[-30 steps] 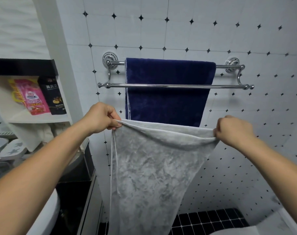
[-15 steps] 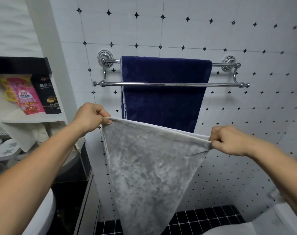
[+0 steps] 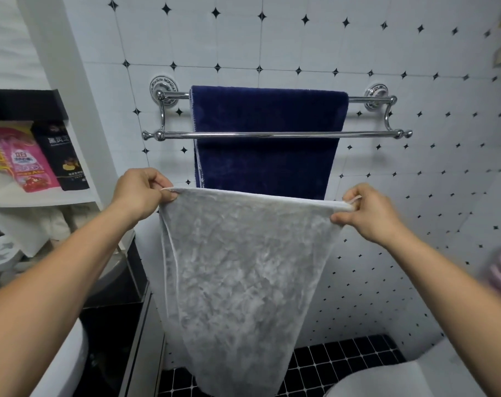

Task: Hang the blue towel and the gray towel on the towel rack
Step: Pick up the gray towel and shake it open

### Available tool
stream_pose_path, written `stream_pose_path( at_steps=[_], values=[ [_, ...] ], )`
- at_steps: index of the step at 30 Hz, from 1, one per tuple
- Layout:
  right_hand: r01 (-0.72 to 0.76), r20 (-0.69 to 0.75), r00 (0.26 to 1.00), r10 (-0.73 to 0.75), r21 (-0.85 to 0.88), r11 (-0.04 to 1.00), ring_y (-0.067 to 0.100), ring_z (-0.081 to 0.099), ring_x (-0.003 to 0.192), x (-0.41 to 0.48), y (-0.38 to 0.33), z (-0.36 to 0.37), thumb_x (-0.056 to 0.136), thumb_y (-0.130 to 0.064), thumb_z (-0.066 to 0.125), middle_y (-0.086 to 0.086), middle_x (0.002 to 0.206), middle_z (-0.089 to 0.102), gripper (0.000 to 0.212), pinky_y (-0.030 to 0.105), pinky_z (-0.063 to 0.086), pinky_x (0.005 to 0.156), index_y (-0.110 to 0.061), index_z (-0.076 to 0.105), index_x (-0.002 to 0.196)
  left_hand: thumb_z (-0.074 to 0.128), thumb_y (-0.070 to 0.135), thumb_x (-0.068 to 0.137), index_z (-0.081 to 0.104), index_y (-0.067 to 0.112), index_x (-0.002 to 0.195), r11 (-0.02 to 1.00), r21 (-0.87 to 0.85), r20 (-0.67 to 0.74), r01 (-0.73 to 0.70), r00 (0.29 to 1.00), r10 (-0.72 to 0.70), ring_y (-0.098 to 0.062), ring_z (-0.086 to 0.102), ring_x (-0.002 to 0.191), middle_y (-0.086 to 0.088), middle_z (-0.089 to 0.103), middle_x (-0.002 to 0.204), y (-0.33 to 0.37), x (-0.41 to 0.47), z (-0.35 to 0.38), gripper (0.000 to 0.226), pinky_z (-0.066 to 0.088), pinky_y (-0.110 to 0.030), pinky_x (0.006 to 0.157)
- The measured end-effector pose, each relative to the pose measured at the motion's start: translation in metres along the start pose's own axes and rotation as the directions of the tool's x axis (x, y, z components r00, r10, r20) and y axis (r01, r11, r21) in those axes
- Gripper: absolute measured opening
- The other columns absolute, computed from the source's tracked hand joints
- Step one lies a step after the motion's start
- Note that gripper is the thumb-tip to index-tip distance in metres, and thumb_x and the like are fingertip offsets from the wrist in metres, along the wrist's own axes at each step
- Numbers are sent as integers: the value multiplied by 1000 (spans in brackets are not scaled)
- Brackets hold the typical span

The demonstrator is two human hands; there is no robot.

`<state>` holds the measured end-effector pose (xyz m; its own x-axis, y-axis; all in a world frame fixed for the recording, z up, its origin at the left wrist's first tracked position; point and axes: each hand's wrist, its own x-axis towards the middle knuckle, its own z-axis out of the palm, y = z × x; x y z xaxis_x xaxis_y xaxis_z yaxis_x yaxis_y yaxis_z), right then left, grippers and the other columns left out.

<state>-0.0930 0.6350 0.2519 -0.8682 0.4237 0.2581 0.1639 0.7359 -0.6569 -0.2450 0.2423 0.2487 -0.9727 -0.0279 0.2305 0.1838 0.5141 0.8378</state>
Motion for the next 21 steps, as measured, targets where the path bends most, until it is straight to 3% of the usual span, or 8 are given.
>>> stream_pose_path(
  at_steps=[2, 5, 9, 11, 14, 18, 20, 21],
  values=[
    [-4, 232, 972, -20, 103, 995, 22, 54, 63, 0, -2, 0, 68, -21, 88, 4, 77, 65, 32, 26, 42, 54, -17, 66, 91, 85, 3, 67, 68, 22, 76, 1000, 14, -36, -12, 999, 13, -20, 55, 64, -4, 62, 68, 0, 1, 2, 26, 45, -29, 67],
    [101, 643, 726, -245, 252, 962, 11, 51, 59, -11, -3, -5, 68, -30, 87, -5, 64, 63, 20, 20, 41, 53, -19, 74, 78, 81, 5, 72, 73, 20, 89, 1000, 11, -89, -8, 996, 9, -21, 59, 77, -3, 64, 79, -6, 1, -1, 24, 50, -31, 82],
    [-86, 78, 994, 76, 132, 988, 18, 39, 53, 14, -3, -7, 79, -19, 80, 1, 56, 49, 18, 28, 30, 50, -11, 67, 70, 80, 4, 74, 71, 29, 68, 998, 25, -15, -57, 998, 58, -13, 60, 68, 4, 69, 69, 1, -8, 6, 28, 45, -22, 71],
    [20, 223, 973, -55, 156, 988, 14, 40, 51, 14, -11, -6, 78, -21, 81, -3, 54, 49, 18, 25, 30, 49, -13, 68, 69, 79, 6, 74, 69, 31, 63, 993, 65, 8, -97, 995, 96, -8, 54, 56, 8, 64, 58, 9, -11, 13, 29, 41, -20, 60],
    [120, 583, 759, -290, 313, 942, 9, 42, 45, 3, -20, -7, 76, -26, 82, -4, 50, 52, 12, 17, 32, 42, -18, 72, 76, 75, 4, 78, 68, 24, 65, 997, 44, 5, -69, 998, 69, -10, 52, 37, 9, 60, 47, 7, -13, 11, 25, 42, -20, 46],
    [-54, 86, 995, 43, 133, 990, 19, 35, 46, 26, -7, -11, 82, -19, 77, 6, 52, 48, 15, 24, 30, 46, -11, 68, 74, 69, 6, 86, 65, 12, 77, 999, 13, 62, -46, 997, 45, -21, 61, 37, -7, 66, 60, -5, -18, 5, 11, 40, -21, 39],
    [46, 327, 939, -109, 195, 980, 19, 37, 48, 22, -14, -8, 78, -21, 80, 3, 51, 48, 16, 25, 32, 46, -15, 68, 69, 64, 6, 90, 62, 8, 83, 1000, -2, 98, -24, 995, 24, -22, 67, 44, -11, 65, 67, -4, -23, 14, 7, 36, -20, 33],
    [91, 530, 820, -215, 250, 964, 18, 41, 48, 15, -19, -7, 76, -22, 81, 2, 50, 51, 15, 24, 35, 45, -16, 69, 70, 62, 4, 91, 61, 7, 85, 999, -51, 113, 4, 994, 2, -21, 68, 46, -12, 63, 70, -1, -25, 17, 6, 37, -20, 32]
  ],
)
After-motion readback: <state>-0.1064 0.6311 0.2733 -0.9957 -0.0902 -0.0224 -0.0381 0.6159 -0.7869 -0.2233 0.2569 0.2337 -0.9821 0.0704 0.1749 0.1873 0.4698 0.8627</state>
